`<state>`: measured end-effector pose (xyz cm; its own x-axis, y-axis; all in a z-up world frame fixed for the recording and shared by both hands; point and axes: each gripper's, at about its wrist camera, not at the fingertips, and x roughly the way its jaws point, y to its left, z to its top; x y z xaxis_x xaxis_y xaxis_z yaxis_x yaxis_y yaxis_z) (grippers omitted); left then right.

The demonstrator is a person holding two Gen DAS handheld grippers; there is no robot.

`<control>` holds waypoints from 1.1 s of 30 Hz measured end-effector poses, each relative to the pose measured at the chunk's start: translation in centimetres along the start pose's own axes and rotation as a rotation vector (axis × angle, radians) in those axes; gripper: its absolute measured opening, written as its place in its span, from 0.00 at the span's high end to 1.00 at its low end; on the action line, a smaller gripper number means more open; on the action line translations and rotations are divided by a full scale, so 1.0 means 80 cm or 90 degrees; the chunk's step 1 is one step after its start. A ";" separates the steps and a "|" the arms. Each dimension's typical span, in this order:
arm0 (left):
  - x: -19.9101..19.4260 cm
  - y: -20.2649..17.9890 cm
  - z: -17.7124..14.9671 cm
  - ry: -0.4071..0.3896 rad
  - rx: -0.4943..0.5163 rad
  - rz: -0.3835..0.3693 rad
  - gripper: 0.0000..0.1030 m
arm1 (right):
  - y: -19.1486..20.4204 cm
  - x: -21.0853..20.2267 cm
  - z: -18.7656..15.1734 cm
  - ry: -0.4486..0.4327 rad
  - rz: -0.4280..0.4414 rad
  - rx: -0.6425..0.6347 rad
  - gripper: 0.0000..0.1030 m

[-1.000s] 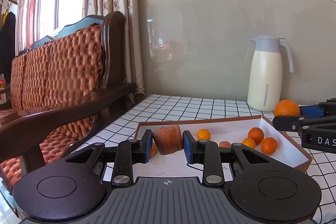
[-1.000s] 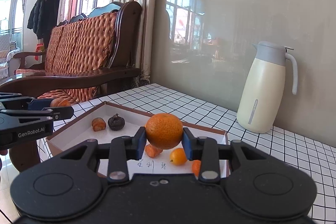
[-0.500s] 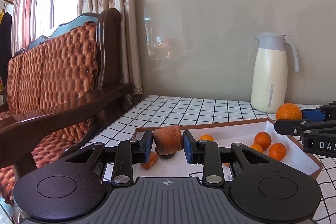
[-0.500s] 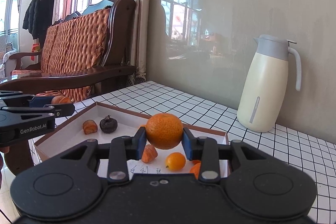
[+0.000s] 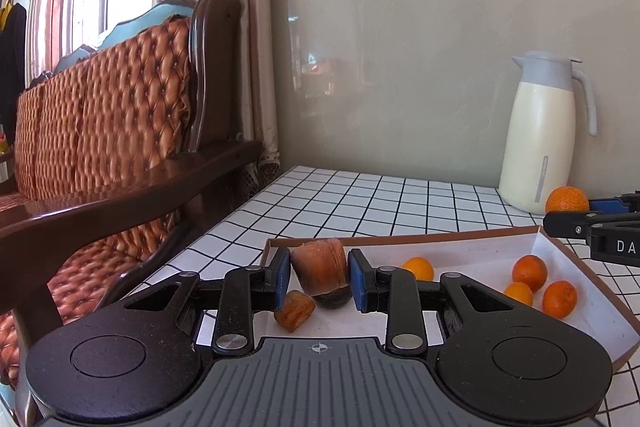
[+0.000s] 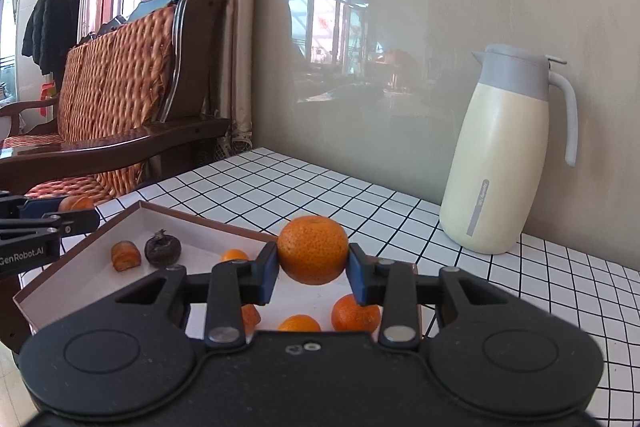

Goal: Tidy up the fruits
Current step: 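Carry the carrot piece and orange in both tools over the tray, then open both tools to drop the carrot piece and orange into the tray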

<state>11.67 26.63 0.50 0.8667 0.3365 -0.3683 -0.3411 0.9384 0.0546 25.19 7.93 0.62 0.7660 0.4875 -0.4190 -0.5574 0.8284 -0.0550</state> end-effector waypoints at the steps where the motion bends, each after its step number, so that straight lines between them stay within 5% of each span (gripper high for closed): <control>1: 0.005 0.000 0.001 0.004 0.002 0.000 0.70 | -0.001 0.004 0.000 0.003 0.000 -0.001 0.73; 14: 0.051 -0.010 0.007 0.041 0.007 0.000 0.70 | -0.027 0.045 0.002 0.056 0.026 0.045 0.73; 15: 0.053 -0.011 0.007 0.042 0.009 0.003 0.70 | -0.028 0.048 0.002 0.067 0.031 0.043 0.71; 16: 0.054 -0.012 0.007 0.041 0.010 0.008 0.69 | -0.031 0.049 0.001 0.075 0.018 0.040 0.57; 17: 0.053 -0.012 0.006 0.039 0.007 0.010 0.66 | -0.034 0.049 0.000 0.072 -0.009 0.040 0.41; 18: 0.051 -0.011 0.006 0.025 -0.001 0.014 0.30 | -0.038 0.043 -0.002 0.049 -0.043 0.048 0.06; 19: 0.045 -0.010 0.005 0.006 -0.010 0.022 0.07 | -0.043 0.037 -0.004 0.029 -0.048 0.061 0.06; 20: 0.040 -0.012 0.005 -0.016 -0.011 0.023 0.00 | -0.048 0.037 -0.002 0.033 -0.034 0.072 0.06; 33: 0.033 -0.013 0.003 -0.011 -0.002 0.014 0.00 | -0.037 0.027 -0.003 0.030 -0.021 0.047 0.06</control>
<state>14.43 26.59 -0.31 0.8650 0.3581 -0.3514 -0.3609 0.9307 0.0601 28.46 6.48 -0.33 0.7666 0.4472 -0.4607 -0.5055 0.8628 -0.0037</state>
